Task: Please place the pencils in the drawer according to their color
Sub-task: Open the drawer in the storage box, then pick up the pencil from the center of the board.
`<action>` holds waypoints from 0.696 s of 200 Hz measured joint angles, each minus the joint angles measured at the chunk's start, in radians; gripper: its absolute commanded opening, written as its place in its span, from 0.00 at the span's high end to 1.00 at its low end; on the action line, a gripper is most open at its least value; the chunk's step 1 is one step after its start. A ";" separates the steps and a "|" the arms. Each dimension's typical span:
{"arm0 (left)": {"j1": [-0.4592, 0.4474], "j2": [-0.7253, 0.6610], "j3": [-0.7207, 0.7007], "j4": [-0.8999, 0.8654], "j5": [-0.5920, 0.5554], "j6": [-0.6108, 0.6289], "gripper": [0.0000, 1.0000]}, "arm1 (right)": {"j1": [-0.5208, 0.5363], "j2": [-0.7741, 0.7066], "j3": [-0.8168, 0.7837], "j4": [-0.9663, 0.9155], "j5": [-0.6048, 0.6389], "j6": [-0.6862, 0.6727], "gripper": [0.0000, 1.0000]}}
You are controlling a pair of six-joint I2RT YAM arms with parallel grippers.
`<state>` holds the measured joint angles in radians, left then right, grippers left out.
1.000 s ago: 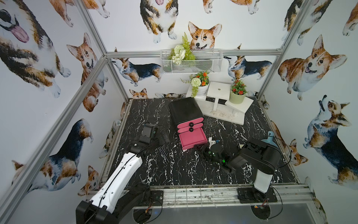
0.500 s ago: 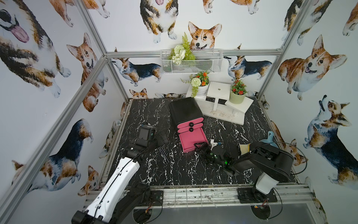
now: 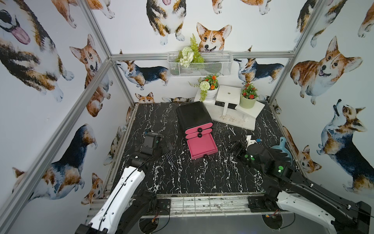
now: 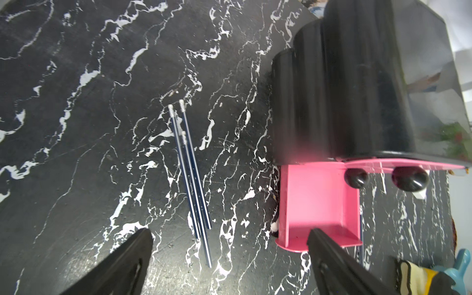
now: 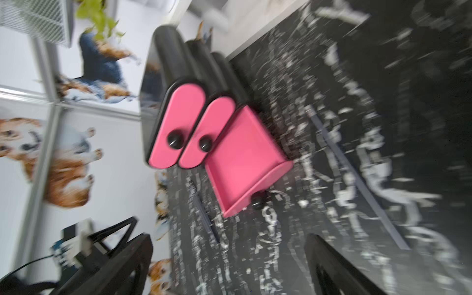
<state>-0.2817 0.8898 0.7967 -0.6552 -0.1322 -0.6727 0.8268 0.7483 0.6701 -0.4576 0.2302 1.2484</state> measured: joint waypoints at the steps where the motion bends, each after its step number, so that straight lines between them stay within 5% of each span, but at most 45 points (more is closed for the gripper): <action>1: 0.001 0.000 0.000 0.000 0.000 0.000 0.00 | -0.003 -0.001 0.002 -0.008 0.000 -0.004 0.20; 39: 0.053 0.011 -0.014 0.001 0.001 -0.007 0.00 | -0.157 0.100 0.112 -0.351 -0.046 -0.230 0.44; 87: 0.107 0.015 -0.032 0.005 0.010 -0.015 0.00 | -0.232 0.419 0.239 -0.451 -0.184 -0.492 0.49; 139: 0.137 0.016 -0.051 0.014 0.027 -0.026 0.00 | -0.233 0.651 0.276 -0.438 -0.306 -0.621 0.54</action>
<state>-0.1452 0.9058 0.7452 -0.6415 -0.1051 -0.6991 0.5941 1.3991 0.9463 -0.8955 -0.0753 0.6277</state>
